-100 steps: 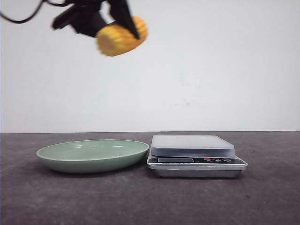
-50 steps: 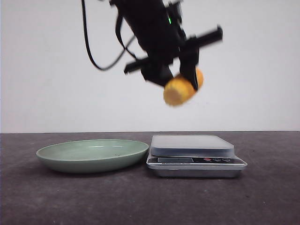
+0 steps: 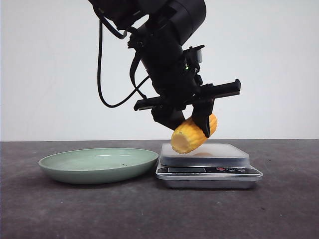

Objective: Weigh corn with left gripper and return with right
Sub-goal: 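Carry the corn cob with the left gripper and lower it onto the scale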

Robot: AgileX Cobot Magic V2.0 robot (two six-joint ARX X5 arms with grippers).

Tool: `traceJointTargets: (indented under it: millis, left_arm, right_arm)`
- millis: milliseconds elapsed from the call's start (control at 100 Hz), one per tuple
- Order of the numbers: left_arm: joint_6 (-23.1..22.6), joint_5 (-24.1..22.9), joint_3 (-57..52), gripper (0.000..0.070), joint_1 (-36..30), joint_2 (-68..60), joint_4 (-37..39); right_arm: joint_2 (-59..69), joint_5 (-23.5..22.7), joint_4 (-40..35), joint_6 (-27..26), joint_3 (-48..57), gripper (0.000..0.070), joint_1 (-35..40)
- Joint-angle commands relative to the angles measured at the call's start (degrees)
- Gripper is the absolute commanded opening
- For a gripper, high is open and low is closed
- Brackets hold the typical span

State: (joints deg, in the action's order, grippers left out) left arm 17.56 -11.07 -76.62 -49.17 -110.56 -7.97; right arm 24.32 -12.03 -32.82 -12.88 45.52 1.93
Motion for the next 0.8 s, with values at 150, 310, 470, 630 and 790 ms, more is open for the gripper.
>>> traceJointTargets:
  millis: [150, 310, 470, 630, 790]
  left_arm:
    - [1.1, -1.2, -2.8, 0.0016, 0.2, -1.5, 2.1]
    - [4.0, -1.1, -2.8, 0.0016, 1.2, -1.5, 3.8]
    - [4.6, -1.1, -2.8, 0.0016, 1.9, -1.5, 3.6]
    - [4.6, -1.1, -2.8, 0.0028, 1.9, -1.5, 3.2]
    - [4.5, -0.7, -2.8, 0.0153, 1.8, -1.5, 2.9]
  right_arm:
    - [0.3, 0.0, -0.3, 0.0, 1.1, 0.0538, 0.2]
    - [0.3, 0.0, -0.3, 0.0, 1.1, 0.0538, 0.2]
    - [0.3, 0.0, -0.3, 0.0, 1.1, 0.0538, 0.2]
    - [0.3, 0.0, -0.3, 0.0, 1.1, 0.0538, 0.2]
    - [0.3, 0.0, -0.3, 0.0, 1.1, 0.0538, 0.2]
